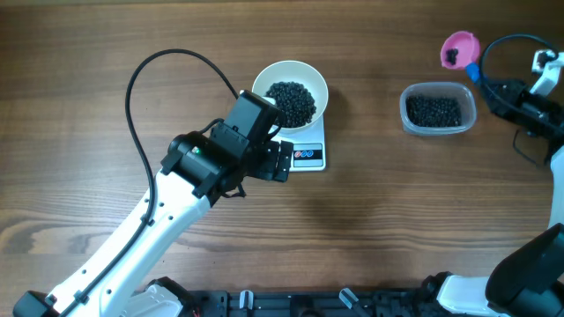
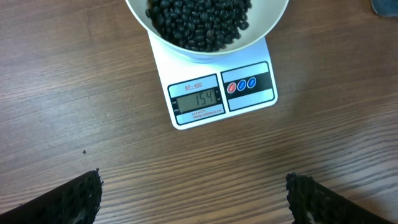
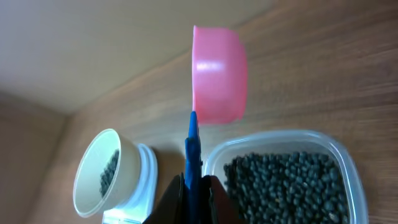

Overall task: Scoop item into bowl and weigh 150g on scale
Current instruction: 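Dip the scoop into the tub beans and lift it with the right gripper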

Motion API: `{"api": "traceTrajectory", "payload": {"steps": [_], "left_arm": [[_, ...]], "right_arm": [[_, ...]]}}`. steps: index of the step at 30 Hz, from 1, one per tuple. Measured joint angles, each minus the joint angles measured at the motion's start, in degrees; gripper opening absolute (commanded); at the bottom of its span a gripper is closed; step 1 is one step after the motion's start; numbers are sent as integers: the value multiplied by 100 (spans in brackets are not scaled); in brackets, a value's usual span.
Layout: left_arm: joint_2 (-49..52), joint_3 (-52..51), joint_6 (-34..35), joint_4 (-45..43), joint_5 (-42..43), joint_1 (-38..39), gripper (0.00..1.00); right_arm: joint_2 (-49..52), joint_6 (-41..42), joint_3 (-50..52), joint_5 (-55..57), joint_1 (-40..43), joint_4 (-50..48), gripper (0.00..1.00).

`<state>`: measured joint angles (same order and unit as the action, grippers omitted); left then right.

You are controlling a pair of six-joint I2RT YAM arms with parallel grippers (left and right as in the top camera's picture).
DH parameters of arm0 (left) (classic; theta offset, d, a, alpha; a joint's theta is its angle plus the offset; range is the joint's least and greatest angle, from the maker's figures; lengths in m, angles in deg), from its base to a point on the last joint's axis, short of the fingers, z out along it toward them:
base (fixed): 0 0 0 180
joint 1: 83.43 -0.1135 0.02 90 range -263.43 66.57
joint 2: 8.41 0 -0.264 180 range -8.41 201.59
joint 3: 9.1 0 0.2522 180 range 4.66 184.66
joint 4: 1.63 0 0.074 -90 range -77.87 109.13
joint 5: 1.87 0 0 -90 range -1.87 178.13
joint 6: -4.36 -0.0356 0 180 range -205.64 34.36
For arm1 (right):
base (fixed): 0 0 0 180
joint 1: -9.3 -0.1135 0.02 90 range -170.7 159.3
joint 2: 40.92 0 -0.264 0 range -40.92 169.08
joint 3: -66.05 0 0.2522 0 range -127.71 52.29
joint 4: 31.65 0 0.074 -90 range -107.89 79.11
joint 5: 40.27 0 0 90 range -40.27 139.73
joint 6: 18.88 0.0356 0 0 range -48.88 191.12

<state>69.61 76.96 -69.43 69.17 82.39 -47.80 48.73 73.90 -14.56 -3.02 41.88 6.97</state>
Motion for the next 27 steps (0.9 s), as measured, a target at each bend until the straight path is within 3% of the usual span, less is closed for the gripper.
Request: {"api": "traceTrajectory", "payload": {"steps": [3,8,13,16,22,27], "left_arm": [[0,0,0,2,0,0,100],[0,0,0,0,0,0,100],[0,0,0,4,2,0,100],[0,0,0,0,0,0,100],[0,0,2,-2,0,0,100],[0,0,0,0,0,0,100]], "right_arm": [[-7,516,0,-140,0,201,4],[-564,184,0,-50,0,802,4],[-1049,-1427,-7,1222,0,1814,4],[-1047,-2153,-2,1862,0,1884,4],[-822,-2927,-2,2258,-201,1773,4],[-702,-3532,-2,3534,-1019,1502,4]]}}
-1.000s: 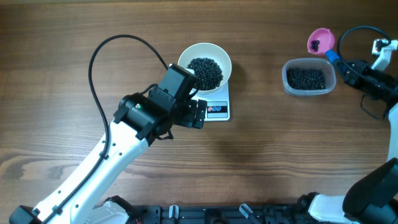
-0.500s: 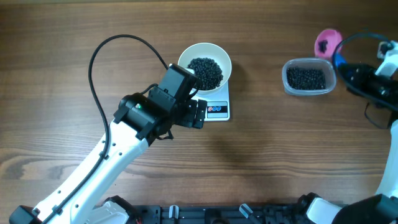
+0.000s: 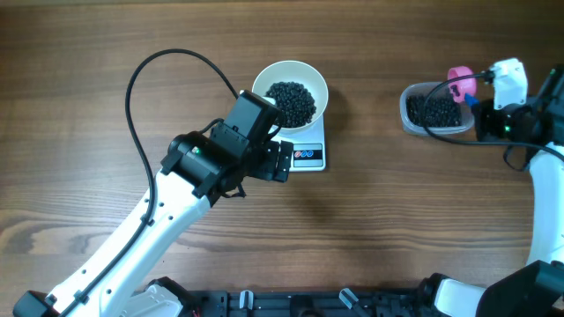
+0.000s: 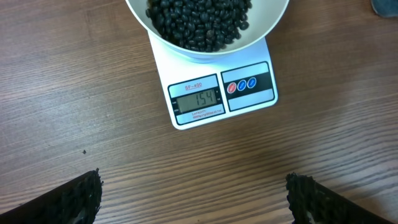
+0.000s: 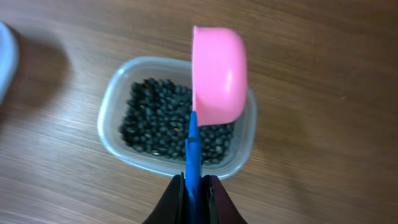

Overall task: Scoop item into bowl and weigh 150g on scale
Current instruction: 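Dip the scoop into the tub beans and lift it with the right gripper, then carry the scoop with the right gripper over the white bowl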

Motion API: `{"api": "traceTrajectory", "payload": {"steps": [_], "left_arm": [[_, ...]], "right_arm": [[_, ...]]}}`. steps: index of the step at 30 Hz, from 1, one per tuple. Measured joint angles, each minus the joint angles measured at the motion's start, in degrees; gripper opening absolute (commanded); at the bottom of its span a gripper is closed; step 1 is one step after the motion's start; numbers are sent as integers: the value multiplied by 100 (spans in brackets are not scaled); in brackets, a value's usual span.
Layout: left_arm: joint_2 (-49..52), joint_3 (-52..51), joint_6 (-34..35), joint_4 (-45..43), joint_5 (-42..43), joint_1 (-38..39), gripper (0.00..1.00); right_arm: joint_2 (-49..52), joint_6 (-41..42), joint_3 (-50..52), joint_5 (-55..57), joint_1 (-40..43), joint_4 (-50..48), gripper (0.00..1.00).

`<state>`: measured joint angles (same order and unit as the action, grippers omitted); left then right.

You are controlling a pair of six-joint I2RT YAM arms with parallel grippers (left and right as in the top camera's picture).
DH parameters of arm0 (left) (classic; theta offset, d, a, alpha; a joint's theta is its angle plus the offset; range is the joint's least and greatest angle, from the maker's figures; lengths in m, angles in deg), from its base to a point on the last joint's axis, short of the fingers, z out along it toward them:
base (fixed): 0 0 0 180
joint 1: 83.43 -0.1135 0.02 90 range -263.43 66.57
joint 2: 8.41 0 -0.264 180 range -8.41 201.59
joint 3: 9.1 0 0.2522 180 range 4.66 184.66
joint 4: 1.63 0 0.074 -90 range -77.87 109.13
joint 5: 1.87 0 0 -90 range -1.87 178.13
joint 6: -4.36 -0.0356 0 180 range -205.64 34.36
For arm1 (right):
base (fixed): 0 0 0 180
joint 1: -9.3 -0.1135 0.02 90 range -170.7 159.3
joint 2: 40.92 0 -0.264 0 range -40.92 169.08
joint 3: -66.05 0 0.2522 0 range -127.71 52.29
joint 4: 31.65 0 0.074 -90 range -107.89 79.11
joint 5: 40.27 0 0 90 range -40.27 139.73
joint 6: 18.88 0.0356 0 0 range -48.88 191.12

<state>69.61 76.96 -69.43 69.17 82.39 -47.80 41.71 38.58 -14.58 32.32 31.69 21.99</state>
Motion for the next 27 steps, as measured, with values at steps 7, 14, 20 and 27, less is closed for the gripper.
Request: {"api": "traceTrajectory", "payload": {"steps": [7,14,20,27], "left_arm": [[0,0,0,0,0,0,100],[0,0,0,0,0,0,100],[0,2,0,2,0,0,100],[0,2,0,2,0,0,100]], "right_arm": [[0,-435,0,669,-280,-94,4],[9,1180,2,-1567,-280,-1060,4],[33,3648,22,-2826,-868,-2990,4],[184,2406,22,-2358,-2708,-2433,4]]}}
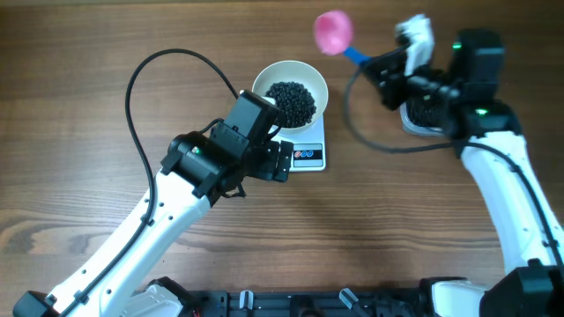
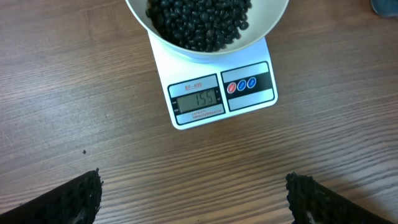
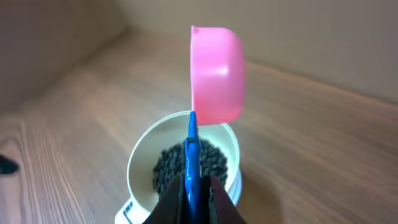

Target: Scoop item into bowl and weigh 150g on scale

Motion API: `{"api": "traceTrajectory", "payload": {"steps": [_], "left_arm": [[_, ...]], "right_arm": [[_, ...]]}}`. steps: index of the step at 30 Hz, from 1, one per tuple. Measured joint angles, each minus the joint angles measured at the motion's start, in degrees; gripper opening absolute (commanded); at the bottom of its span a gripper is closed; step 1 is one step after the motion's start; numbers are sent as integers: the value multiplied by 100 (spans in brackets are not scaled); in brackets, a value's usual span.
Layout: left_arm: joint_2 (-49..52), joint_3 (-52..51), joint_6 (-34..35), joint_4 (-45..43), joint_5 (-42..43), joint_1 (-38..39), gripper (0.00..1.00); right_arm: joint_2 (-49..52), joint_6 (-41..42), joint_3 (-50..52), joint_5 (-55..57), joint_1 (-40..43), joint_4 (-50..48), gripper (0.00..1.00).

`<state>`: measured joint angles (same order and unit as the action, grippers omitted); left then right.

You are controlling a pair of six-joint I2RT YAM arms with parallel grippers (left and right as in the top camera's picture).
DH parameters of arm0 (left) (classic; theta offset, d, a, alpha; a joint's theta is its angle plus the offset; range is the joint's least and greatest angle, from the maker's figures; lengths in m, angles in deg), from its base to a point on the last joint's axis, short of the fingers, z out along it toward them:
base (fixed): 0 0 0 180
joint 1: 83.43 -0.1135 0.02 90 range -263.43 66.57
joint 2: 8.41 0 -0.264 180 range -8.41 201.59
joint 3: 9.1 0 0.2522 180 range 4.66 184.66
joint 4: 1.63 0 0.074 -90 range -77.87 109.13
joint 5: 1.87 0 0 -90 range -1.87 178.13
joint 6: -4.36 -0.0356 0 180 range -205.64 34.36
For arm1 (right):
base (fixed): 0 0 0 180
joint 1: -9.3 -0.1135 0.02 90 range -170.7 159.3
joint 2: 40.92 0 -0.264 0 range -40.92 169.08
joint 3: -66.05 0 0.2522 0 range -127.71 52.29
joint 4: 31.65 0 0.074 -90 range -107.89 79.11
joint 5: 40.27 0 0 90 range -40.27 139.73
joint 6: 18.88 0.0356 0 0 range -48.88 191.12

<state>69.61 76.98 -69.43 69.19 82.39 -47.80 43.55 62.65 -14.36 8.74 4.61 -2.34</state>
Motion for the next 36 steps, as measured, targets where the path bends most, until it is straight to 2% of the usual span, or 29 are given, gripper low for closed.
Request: {"api": "traceTrajectory", "payload": {"steps": [5,10,16,20,32,36], "left_arm": [[0,0,0,-2,0,0,100],[0,0,0,-2,0,0,100],[0,0,0,-2,0,0,100],[0,0,0,-2,0,0,100],[0,0,0,0,0,0,100],[0,0,0,-2,0,0,100]], "right_arm": [[535,-507,0,496,-868,260,4],[837,-841,0,1108,-1244,459,4],[940,-1008,0,1816,-1252,326,4],[1261,-1010,0,1902,-1252,262,4],[1261,-1008,-2,1759,-1274,634,4],[1261,-334,0,1438,-1298,398,4]]}}
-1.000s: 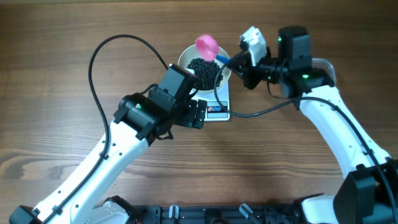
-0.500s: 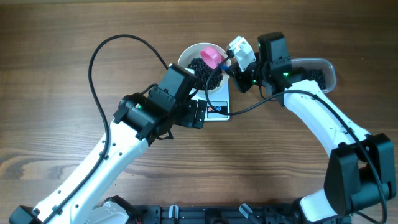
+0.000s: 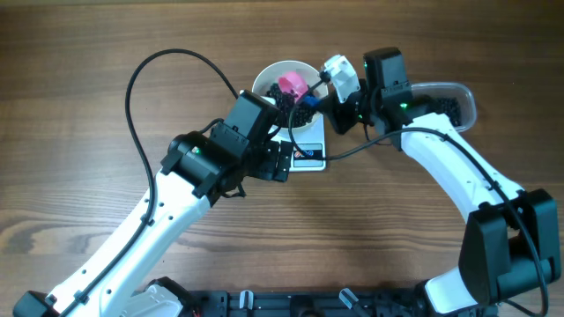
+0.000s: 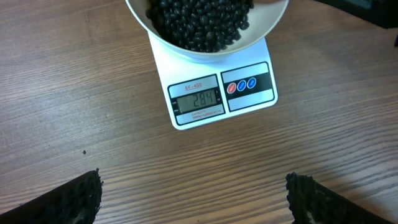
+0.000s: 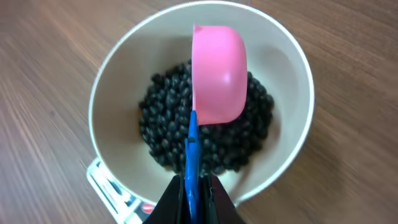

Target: Scoop item into bowl and weigh 150g on scale

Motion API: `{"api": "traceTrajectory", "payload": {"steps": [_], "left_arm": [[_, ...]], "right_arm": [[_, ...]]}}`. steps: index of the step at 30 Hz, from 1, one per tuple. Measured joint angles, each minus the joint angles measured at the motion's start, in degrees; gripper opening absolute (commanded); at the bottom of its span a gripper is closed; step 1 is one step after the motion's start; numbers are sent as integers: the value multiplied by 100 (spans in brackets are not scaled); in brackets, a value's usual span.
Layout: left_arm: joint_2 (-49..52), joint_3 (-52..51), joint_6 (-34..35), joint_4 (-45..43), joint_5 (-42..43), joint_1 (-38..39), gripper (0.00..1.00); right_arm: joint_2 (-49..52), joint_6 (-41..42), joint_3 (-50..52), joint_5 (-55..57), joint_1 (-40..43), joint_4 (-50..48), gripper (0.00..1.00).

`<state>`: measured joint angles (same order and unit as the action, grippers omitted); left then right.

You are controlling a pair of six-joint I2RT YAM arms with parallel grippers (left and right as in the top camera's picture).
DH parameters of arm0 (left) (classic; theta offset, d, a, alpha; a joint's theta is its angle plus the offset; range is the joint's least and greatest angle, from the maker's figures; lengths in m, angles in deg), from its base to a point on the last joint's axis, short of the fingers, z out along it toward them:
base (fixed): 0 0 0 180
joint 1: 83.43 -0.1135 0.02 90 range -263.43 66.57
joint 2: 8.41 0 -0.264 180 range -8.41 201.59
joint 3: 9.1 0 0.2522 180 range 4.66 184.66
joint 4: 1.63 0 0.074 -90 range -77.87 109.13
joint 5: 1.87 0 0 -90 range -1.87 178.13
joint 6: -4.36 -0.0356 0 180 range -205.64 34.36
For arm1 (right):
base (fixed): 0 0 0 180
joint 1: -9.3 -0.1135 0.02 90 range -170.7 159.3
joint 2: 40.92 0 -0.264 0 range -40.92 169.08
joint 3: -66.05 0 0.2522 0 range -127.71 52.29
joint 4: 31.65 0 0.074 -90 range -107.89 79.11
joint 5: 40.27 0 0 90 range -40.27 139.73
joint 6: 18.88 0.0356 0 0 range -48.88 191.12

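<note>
A white bowl (image 5: 292, 137) of black beans (image 4: 199, 22) stands on a small white scale (image 4: 221, 93) whose display reads 284. My right gripper (image 5: 194, 186) is shut on the blue handle of a pink scoop (image 5: 216, 71), whose cup is down on the beans in the bowl, also seen in the overhead view as the scoop (image 3: 292, 85). My left gripper (image 4: 193, 199) hangs open over bare table just in front of the scale, its fingertips (image 4: 81, 193) wide apart with nothing between them.
A clear plastic tub (image 3: 451, 97) of more black beans sits right of the scale, partly hidden by my right arm. The left arm's black cable loops over the table at the back left.
My right gripper with the scoop was above and behind the bowl; now the scoop is down on the beans in the bowl. The scale's reading has gone from 155 to 284.
The right gripper held the scoop at the far right beyond the tub, then over the tub, then high behind the bowl, and now in the bowl. The scale read 154, 154, 155, now 284. The left arm has stayed still.
</note>
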<state>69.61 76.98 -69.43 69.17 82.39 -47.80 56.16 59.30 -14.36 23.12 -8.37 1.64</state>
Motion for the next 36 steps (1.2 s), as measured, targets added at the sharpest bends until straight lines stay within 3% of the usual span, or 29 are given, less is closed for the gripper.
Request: {"api": "traceTrajectory", "payload": {"steps": [11,23,29,36], "left_arm": [[0,0,0,0,0,0,100],[0,0,0,0,0,0,100],[0,0,0,0,0,0,100],[0,0,0,0,0,0,100]], "right_arm": [[0,1355,-2,-85,-2,-101,4],[-302,1464,0,-177,315,-457,4],[-411,1484,0,-1121,540,-459,4],[-411,1482,0,-1244,540,-459,4]]}}
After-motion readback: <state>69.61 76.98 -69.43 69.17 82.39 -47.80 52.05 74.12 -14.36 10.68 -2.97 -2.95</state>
